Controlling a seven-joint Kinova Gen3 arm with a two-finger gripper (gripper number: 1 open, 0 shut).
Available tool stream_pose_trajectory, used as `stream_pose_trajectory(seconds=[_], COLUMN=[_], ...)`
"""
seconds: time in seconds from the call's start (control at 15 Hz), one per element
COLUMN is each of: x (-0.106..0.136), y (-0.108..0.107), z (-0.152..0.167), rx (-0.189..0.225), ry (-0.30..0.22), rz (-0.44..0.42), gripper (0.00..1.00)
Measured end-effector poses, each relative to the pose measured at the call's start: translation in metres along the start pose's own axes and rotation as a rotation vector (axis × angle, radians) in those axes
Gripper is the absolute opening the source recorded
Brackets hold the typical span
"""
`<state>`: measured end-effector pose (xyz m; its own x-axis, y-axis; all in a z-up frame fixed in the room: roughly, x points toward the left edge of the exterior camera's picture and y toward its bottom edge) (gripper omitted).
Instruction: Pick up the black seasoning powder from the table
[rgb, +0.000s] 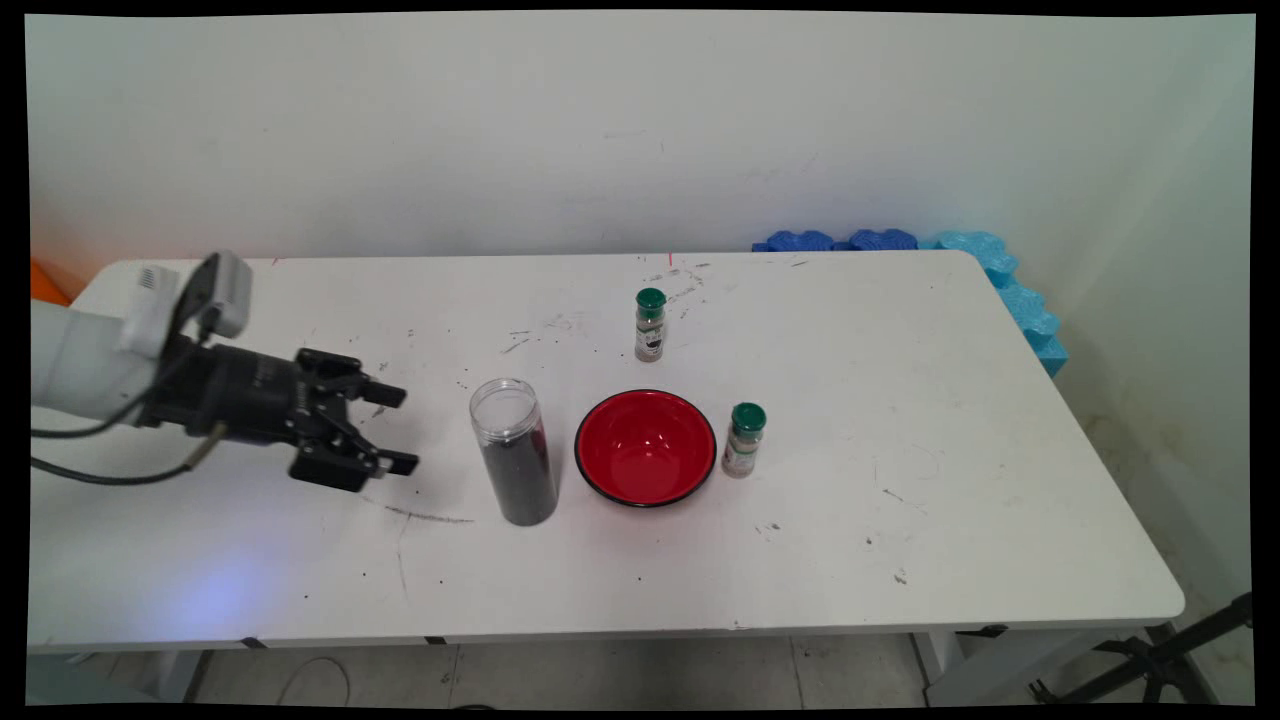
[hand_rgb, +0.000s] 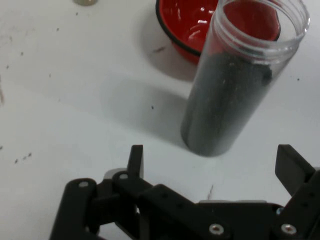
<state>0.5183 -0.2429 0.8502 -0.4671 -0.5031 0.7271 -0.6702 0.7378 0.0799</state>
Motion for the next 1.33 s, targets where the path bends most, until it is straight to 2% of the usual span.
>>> stream_pose_trajectory(seconds=[0.87,1.33], x=[0.004,0.007], y=[0.013,0.010], z=[0.057,0.079], rx=[-0.070,-0.076], ry=[0.066,0.087], rz=[0.086,0.092], gripper=[1.00,1.00])
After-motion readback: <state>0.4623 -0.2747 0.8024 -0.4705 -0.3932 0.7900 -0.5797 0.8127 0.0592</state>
